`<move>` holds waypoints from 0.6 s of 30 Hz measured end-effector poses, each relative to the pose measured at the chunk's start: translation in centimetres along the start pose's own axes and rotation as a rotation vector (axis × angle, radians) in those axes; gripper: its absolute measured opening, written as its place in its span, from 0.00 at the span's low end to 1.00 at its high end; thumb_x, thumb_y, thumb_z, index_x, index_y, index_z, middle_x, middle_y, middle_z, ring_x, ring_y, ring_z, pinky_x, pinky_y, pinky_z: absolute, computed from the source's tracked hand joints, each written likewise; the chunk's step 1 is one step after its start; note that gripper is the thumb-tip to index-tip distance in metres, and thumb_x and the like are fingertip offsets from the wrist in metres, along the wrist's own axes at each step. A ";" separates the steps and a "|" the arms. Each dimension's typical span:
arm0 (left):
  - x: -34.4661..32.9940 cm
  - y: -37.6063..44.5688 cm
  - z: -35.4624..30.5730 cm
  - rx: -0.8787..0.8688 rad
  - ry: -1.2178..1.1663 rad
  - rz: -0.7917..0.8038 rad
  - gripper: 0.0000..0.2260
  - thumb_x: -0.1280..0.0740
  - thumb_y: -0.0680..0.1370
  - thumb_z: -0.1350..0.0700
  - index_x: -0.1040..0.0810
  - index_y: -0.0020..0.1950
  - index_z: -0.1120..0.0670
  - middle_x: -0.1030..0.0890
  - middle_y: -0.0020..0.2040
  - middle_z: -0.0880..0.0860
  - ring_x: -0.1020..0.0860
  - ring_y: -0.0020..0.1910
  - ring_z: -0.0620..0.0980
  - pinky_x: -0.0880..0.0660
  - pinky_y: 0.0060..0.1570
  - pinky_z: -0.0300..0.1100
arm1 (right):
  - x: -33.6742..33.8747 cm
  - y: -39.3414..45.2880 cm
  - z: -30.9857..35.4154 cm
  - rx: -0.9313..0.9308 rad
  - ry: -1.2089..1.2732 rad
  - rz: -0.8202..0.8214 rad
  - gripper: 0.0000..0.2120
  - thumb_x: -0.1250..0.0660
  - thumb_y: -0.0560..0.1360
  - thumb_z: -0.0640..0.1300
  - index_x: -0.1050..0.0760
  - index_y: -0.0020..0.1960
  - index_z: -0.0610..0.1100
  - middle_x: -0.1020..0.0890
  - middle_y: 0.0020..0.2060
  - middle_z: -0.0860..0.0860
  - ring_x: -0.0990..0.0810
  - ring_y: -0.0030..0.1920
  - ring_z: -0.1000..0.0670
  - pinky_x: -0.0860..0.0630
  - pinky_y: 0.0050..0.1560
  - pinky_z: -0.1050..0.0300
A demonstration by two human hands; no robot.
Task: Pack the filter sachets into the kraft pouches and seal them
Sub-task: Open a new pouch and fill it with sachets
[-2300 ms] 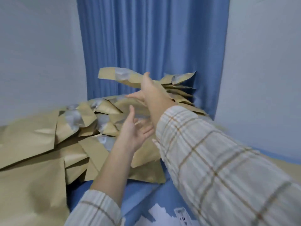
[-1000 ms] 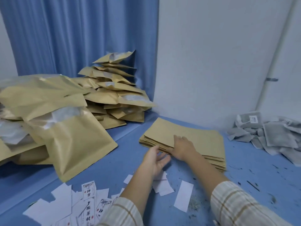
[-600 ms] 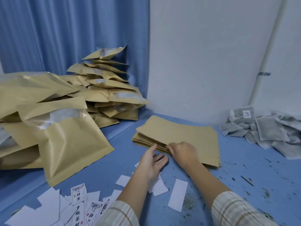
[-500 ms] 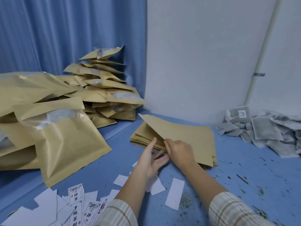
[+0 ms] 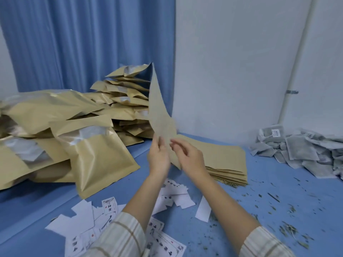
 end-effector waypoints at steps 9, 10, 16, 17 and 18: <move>7.0 -4.3 2.0 -0.503 1.190 0.064 0.47 0.47 0.71 0.77 0.54 0.74 0.32 0.48 0.76 0.59 0.41 0.68 0.62 0.40 0.66 0.51 | 2.7 -3.6 2.7 -0.481 0.830 -0.228 0.13 0.38 0.78 0.52 0.22 0.45 0.43 0.15 0.39 0.48 0.16 0.38 0.51 0.20 0.34 0.57; 7.3 -4.8 2.6 -0.483 1.259 0.086 0.47 0.47 0.71 0.77 0.55 0.74 0.32 0.50 0.77 0.59 0.43 0.70 0.63 0.42 0.68 0.54 | 2.7 -4.3 2.2 -0.518 0.814 -0.276 0.10 0.36 0.78 0.47 0.22 0.45 0.41 0.15 0.40 0.47 0.16 0.38 0.50 0.20 0.32 0.59; 7.2 -7.1 4.7 -0.189 1.299 0.549 0.35 0.39 0.76 0.58 0.52 0.76 0.38 0.55 0.77 0.55 0.58 0.76 0.60 0.60 0.71 0.59 | 2.4 -7.4 -1.9 -0.758 0.816 -0.328 0.02 0.34 0.75 0.35 0.23 0.46 0.37 0.18 0.41 0.43 0.19 0.38 0.48 0.22 0.27 0.60; 7.0 -7.2 4.5 -0.124 1.223 0.660 0.37 0.37 0.73 0.57 0.52 0.77 0.40 0.56 0.78 0.52 0.59 0.76 0.57 0.62 0.71 0.56 | 2.4 -7.7 -2.3 -0.787 0.845 -0.323 0.01 0.34 0.75 0.35 0.24 0.46 0.37 0.18 0.41 0.44 0.19 0.38 0.48 0.22 0.28 0.60; 6.7 -7.4 4.1 -0.059 1.106 0.751 0.40 0.35 0.70 0.56 0.51 0.77 0.43 0.56 0.78 0.49 0.60 0.76 0.53 0.62 0.72 0.54 | 2.4 -7.9 -2.8 -0.809 0.865 -0.317 0.01 0.34 0.75 0.35 0.24 0.45 0.38 0.18 0.40 0.44 0.19 0.38 0.49 0.22 0.28 0.59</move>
Point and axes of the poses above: each hand's wrist, its own y-axis towards the middle knuckle, its own x-axis out of the back of the hand, z = x × y, the point moved 1 cm from there along y, towards the middle knuckle
